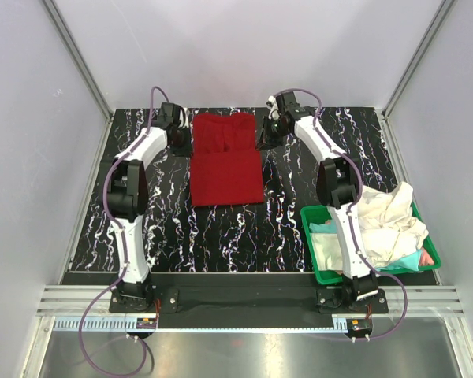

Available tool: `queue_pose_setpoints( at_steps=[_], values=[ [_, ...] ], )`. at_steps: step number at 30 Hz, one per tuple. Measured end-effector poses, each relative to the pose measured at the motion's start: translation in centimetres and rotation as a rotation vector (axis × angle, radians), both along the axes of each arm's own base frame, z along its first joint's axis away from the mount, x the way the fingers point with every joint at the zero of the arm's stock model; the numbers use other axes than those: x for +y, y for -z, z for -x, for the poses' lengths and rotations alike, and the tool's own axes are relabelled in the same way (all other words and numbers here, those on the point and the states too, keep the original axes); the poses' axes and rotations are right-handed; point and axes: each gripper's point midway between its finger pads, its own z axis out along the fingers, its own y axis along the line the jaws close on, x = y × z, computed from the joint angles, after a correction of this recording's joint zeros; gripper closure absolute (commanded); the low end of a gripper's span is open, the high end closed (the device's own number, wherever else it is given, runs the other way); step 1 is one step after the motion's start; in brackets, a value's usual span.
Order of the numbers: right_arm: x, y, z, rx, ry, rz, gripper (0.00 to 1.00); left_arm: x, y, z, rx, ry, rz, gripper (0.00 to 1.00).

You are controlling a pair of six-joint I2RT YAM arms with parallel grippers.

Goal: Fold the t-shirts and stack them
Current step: Fold the tshirt

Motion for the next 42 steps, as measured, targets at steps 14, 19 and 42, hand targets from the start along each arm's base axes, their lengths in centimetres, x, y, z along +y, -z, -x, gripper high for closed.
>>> queue_pose_setpoints(
  at_steps=[14, 19, 42],
  values=[
    [-1.1, 4.4, -2.8, 0.075, 0.100, -0.060, 0.53, 0.2, 1.0, -2.7, -0.012, -0.035, 0.007, 0.46],
    [-3.1, 4.2, -2.5, 0.103, 0.131, -0.023, 0.39, 0.5, -0.6, -2.0, -0.030, -0.045, -0.002, 0.45],
    [10.8, 0.1, 17.6, 0.353, -0.288, -0.162, 0.85, -7.9, 1.6, 16.3, 0.189, 0.113, 0.316, 0.89]
  ],
)
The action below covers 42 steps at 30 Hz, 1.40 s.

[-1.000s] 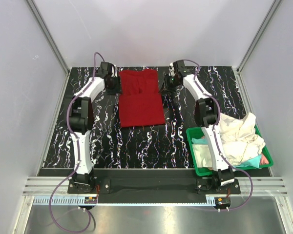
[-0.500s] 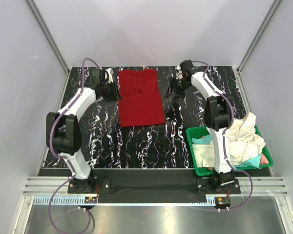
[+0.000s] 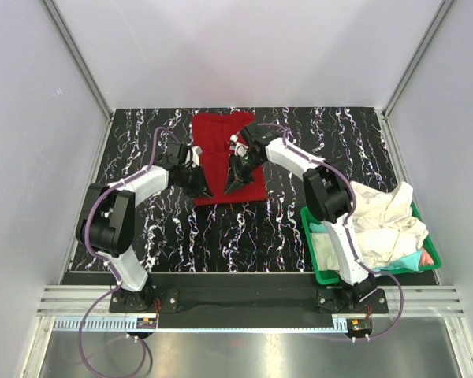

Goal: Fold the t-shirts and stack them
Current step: Fold the tshirt

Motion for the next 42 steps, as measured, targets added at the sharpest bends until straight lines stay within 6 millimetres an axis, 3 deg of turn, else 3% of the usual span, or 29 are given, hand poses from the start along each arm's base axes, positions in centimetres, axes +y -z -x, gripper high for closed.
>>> queue_pose_setpoints(
  at_steps=[7, 12, 18, 24, 29, 35, 38, 42],
  values=[
    [0.5, 3.9, 0.7, 0.117, -0.009, 0.009, 0.88, 0.5, 1.7, 0.1, 0.025, -0.010, -0.022, 0.91],
    [0.2, 4.7, 0.8, 0.132, -0.006, 0.020, 0.88, 1.5, 3.8, 0.3, 0.055, -0.003, -0.071, 0.91],
    [-1.2, 6.1, 1.8, 0.167, 0.007, 0.037, 0.88, 1.9, 4.0, 0.2, 0.029, 0.035, -0.092, 0.91],
    [-5.0, 6.3, 2.5, 0.187, 0.069, 0.078, 0.88, 2.0, 4.0, 0.2, 0.015, 0.058, -0.100, 0.91],
    [-8.1, 6.2, 1.9, 0.185, 0.131, 0.092, 0.88, 2.0, 4.0, 0.2, 0.010, 0.067, -0.103, 0.90],
    [-12.1, 6.2, 1.1, 0.184, 0.213, 0.099, 0.87, 2.5, 3.6, 0.4, -0.002, 0.060, -0.124, 0.74],
    [-13.5, 6.1, 1.1, 0.171, 0.236, 0.117, 0.85, 3.4, 2.6, 1.5, -0.002, 0.039, -0.156, 0.71],
    [-13.7, 4.9, 1.4, 0.143, 0.239, 0.115, 0.85, 4.0, -0.2, 1.8, -0.058, 0.020, -0.170, 0.71]
  ],
)
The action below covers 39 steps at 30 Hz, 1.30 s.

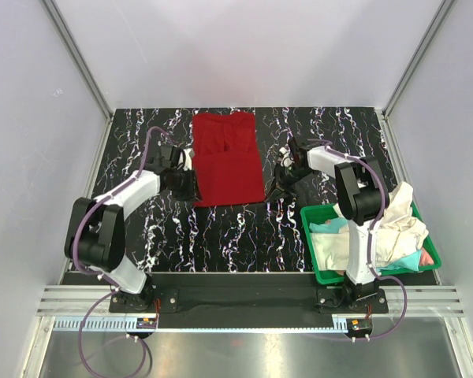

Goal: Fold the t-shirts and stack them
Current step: Fold the tshirt

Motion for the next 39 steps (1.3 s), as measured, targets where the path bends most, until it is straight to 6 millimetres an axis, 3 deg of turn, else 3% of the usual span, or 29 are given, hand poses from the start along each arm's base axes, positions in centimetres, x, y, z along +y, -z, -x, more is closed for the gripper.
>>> queue_pose_setpoints(
  at_steps=[3, 6, 12, 14, 17, 22, 25, 26, 29, 34, 36, 39],
  values=[
    [0.5, -1.4, -0.3, -0.030, 0.004, -0.011, 0.84, 0.3, -1.6, -0.6, -0.040, -0.009, -0.005, 0.77],
    [1.6, -2.6, -0.9, -0.059, -0.005, -0.024, 0.83, 0.6, -1.2, -1.0, -0.033, -0.019, -0.012, 0.80],
    [4.8, -4.9, -2.8, -0.125, -0.036, -0.081, 0.82, 1.9, 3.0, -1.1, 0.057, -0.052, -0.042, 0.83],
    [5.0, -4.4, -3.0, -0.121, -0.038, -0.082, 0.82, 2.2, 4.3, -0.6, 0.093, -0.058, -0.049, 0.83],
    [4.3, -2.5, -2.8, -0.097, -0.025, -0.060, 0.82, 2.2, 4.5, -0.5, 0.090, -0.071, -0.031, 0.84],
    [1.4, 1.4, -0.3, 0.014, 0.022, 0.003, 0.82, 2.4, 4.4, -0.2, 0.074, -0.079, -0.038, 0.85],
    [0.2, 1.4, 0.6, 0.031, 0.034, 0.020, 0.81, 2.8, 3.8, 0.6, 0.073, -0.088, -0.053, 0.79],
    [-0.2, 1.3, 0.7, 0.016, 0.036, 0.038, 0.75, 3.0, 3.4, 0.9, 0.068, -0.093, -0.058, 0.66],
    [-1.2, 0.4, 1.2, -0.032, 0.041, 0.080, 0.64, 3.5, 1.3, 1.5, 0.025, -0.119, -0.063, 0.49],
    [-1.7, -1.9, 1.4, -0.115, 0.096, 0.084, 0.44, 4.4, -1.3, 1.7, -0.044, -0.179, -0.042, 0.48],
    [-1.6, -2.3, 1.4, -0.133, 0.129, 0.068, 0.35, 5.3, -0.9, 1.7, -0.031, -0.233, -0.023, 0.48],
    [-1.5, -1.7, 1.6, -0.123, 0.170, 0.056, 0.34, 6.5, 0.6, 2.3, 0.017, -0.326, 0.015, 0.47]
  ],
)
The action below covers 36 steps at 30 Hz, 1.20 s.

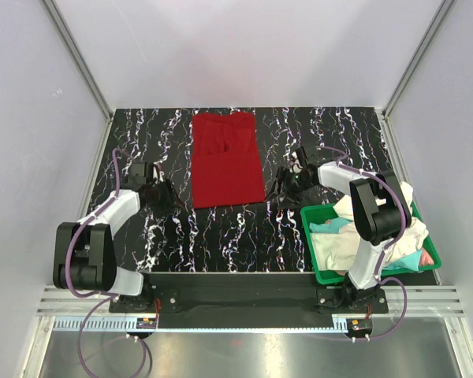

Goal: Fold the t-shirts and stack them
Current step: Fold the tshirt

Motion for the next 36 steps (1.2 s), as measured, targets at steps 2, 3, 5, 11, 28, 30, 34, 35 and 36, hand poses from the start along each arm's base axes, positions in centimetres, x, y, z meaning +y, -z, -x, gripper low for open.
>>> queue_pose_setpoints(
  at_steps=[2, 3, 5, 11, 28, 30, 34, 35, 36],
  values=[
    [0.0, 0.7, 0.4, 0.016, 0.022, -0.004, 0.34, 0.3, 1.1, 0.6, 0.038, -0.050, 0.035, 0.47],
    [-0.1, 1.0, 0.7, 0.027, 0.033, -0.005, 0.34, 0.0, 1.5, 0.8, 0.059, -0.064, 0.058, 0.47],
    [-0.1, 1.5, 1.3, 0.048, 0.057, -0.016, 0.34, -0.6, 2.3, 0.8, 0.089, -0.087, 0.101, 0.47],
    [0.2, 1.2, 1.1, 0.041, 0.086, -0.048, 0.34, -1.7, 2.5, -0.2, 0.089, -0.167, 0.195, 0.42],
    [1.5, 1.1, -1.6, 0.043, 0.196, -0.123, 0.31, -3.3, 3.0, -2.4, 0.104, -0.331, 0.370, 0.48],
    [1.7, 1.2, -2.1, 0.042, 0.211, -0.133, 0.32, -3.4, 3.0, -2.6, 0.103, -0.335, 0.381, 0.48],
    [1.8, 1.1, -2.5, 0.036, 0.223, -0.138, 0.32, -3.5, 3.0, -2.7, 0.107, -0.346, 0.390, 0.50],
    [1.9, 1.1, -2.6, 0.036, 0.225, -0.139, 0.33, -3.5, 3.0, -2.7, 0.110, -0.349, 0.390, 0.50],
    [1.8, 1.2, -2.6, 0.036, 0.227, -0.139, 0.32, -3.5, 3.1, -2.6, 0.114, -0.352, 0.390, 0.50]
  ],
)
